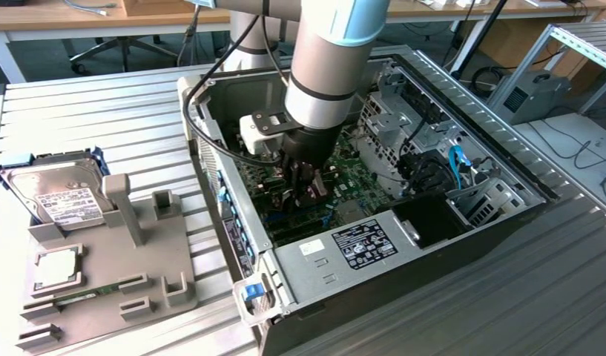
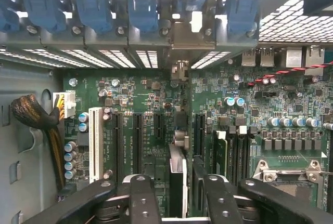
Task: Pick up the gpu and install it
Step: 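Insert the gpu into the slot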
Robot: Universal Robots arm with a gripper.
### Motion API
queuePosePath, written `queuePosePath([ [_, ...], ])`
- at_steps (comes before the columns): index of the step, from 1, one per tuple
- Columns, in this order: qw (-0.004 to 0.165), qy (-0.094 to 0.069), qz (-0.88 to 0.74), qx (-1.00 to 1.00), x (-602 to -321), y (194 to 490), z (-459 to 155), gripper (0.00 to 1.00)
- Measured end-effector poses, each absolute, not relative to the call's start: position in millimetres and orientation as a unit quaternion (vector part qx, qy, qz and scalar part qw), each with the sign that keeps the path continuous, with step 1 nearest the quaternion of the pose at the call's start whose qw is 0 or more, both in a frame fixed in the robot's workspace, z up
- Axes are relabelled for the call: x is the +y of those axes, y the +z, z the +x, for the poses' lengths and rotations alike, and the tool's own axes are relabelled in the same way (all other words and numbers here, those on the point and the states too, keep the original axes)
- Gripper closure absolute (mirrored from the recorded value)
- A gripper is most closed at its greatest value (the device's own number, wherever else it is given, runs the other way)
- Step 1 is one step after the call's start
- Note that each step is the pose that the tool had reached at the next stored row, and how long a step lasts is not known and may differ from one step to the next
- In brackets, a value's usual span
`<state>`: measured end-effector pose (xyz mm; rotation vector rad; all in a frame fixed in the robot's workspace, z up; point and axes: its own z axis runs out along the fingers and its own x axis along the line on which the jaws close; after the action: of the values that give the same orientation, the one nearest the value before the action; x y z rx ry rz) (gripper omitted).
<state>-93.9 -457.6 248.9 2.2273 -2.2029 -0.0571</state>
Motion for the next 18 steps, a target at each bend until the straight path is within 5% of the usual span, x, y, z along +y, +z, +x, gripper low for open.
queuePosePath([
  [12, 0.007, -0.015, 0.711, -0.703, -449.0, 286.8, -92.7, 0.62],
  [18, 0.019, -0.029, 0.711, -0.702, -449.0, 287.0, -68.8, 0.89],
])
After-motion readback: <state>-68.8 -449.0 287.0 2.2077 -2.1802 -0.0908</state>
